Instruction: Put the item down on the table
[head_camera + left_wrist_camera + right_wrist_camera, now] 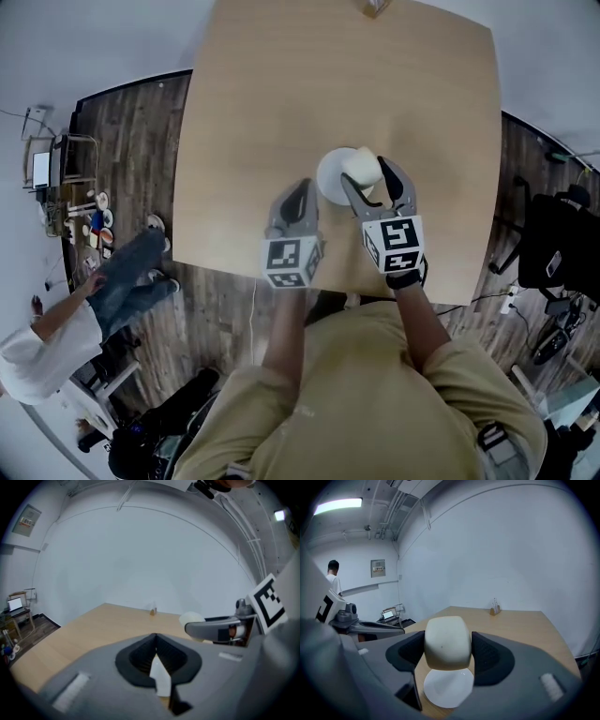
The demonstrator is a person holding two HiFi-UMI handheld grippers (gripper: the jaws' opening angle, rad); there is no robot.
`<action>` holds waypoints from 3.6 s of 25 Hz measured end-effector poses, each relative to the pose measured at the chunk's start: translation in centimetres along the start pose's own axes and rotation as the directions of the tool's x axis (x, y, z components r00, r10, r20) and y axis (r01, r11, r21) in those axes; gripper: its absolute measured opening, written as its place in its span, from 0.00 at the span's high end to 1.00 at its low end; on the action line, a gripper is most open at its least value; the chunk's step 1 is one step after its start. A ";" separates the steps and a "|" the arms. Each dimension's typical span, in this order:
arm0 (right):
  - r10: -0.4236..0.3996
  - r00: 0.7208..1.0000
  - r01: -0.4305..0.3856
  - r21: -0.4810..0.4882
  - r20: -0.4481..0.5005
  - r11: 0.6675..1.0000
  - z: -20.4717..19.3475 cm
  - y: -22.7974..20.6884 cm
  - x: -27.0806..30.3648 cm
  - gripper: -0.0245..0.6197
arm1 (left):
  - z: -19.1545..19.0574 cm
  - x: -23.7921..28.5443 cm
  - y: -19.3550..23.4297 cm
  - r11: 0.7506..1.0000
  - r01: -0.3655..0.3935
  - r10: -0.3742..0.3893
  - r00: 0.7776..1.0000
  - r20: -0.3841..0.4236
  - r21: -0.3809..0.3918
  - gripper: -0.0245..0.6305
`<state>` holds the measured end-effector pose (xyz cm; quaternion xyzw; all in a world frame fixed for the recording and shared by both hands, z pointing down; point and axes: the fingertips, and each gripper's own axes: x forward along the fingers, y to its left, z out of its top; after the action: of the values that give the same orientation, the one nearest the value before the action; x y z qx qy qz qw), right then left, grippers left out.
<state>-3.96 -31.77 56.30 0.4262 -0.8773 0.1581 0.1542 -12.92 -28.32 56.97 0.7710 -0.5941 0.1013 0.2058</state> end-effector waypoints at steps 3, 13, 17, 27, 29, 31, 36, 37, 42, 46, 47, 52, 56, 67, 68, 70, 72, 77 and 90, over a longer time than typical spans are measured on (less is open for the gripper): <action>-0.002 0.999 0.003 0.010 -0.038 1.000 -1.8 -0.5 1.5 0.48 | -1.7 0.5 0.6 1.000 -0.005 0.005 0.999 -0.037 -0.013 0.96; 0.009 0.985 -0.006 0.015 -0.173 1.000 -8.3 -0.9 5.3 0.48 | -5.8 2.0 1.3 0.999 -0.013 0.007 0.993 -0.114 -0.050 0.96; 0.010 0.972 -0.008 0.005 -0.234 1.000 -10.6 -0.7 6.9 0.48 | -7.2 2.6 1.4 0.998 -0.017 0.007 0.990 -0.141 -0.068 0.96; 0.009 0.945 -0.031 -0.061 -0.327 0.998 -15.1 -0.5 9.5 0.48 | -9.7 3.9 2.3 0.994 -0.038 0.018 0.982 -0.186 -0.102 0.96; 0.007 0.941 -0.033 -0.070 -0.339 0.997 -15.6 -0.4 9.7 0.48 | -10.0 4.0 2.6 0.993 -0.043 0.023 0.981 -0.191 -0.106 0.96; 0.003 0.938 -0.032 -0.079 -0.346 0.996 -16.0 -0.4 9.8 0.48 | -10.2 4.0 2.8 0.993 -0.049 0.027 0.980 -0.195 -0.109 0.96; -0.024 0.929 -0.024 -0.126 -0.369 0.992 -16.9 -0.1 10.4 0.48 | -10.7 3.3 3.7 0.993 -0.052 0.030 0.979 -0.201 -0.108 0.96; -0.026 0.926 -0.029 -0.141 -0.376 0.990 -17.0 0.1 10.5 0.48 | -10.6 3.0 3.9 0.993 -0.055 0.033 0.979 -0.199 -0.108 0.96; -0.010 0.905 -0.045 -0.119 -0.426 0.992 -17.3 0.2 10.5 0.47 | -9.7 1.8 4.4 0.992 -0.061 0.042 0.984 -0.176 -0.106 0.96; -0.013 0.889 -0.043 -0.112 -0.459 0.993 -17.7 0.3 10.8 0.45 | -8.4 1.0 4.7 0.993 -0.058 0.043 0.989 -0.142 -0.104 0.96; -0.018 0.887 -0.038 -0.112 -0.461 0.993 -17.7 0.1 10.7 0.42 | -8.0 0.8 4.7 0.993 -0.054 0.040 0.990 -0.132 -0.102 0.96; -0.031 0.908 -0.020 -0.116 -0.418 0.993 -15.8 0.4 8.8 0.34 | -5.7 -0.9 4.4 0.996 -0.043 0.036 0.996 -0.086 -0.084 0.96; -0.027 0.951 0.003 -0.078 -0.309 0.997 -12.3 1.3 5.7 0.40 | -3.8 -2.4 3.9 0.997 -0.049 0.046 0.997 -0.055 -0.058 0.96; -0.065 0.998 0.066 -0.073 0.022 0.995 -0.8 3.4 -2.8 0.60 | 3.4 -6.8 1.4 0.999 -0.020 0.015 0.994 0.108 0.043 0.96; -0.071 0.996 0.075 -0.072 0.062 0.995 0.5 3.4 -3.8 0.63 | 4.0 -7.1 0.9 0.998 -0.013 0.006 0.992 0.124 0.057 0.96; -0.083 0.988 0.094 -0.074 0.132 0.993 2.9 3.5 -5.8 0.65 | 5.1 -8.0 0.0 0.996 -0.005 -0.008 0.989 0.149 0.090 0.96; -0.098 0.978 0.114 -0.077 0.182 0.991 4.9 3.6 -7.7 0.66 | 6.2 -9.0 -0.7 0.993 -0.001 -0.020 0.985 0.169 0.121 0.96; -0.151 0.951 0.172 -0.056 0.269 0.983 8.1 3.0 -11.5 0.70 | 9.1 -10.9 -2.4 0.984 0.023 -0.066 0.969 0.240 0.179 0.96; -0.264 0.888 0.299 -0.036 0.376 0.954 10.5 2.7 -19.3 0.86 | 12.4 -15.1 -8.2 0.966 0.073 -0.152 0.937 0.315 0.249 0.96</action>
<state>3.86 -20.95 38.58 0.5633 -0.8257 0.0106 0.0285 -10.26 -18.82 38.18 0.8288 -0.5586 0.0272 0.0166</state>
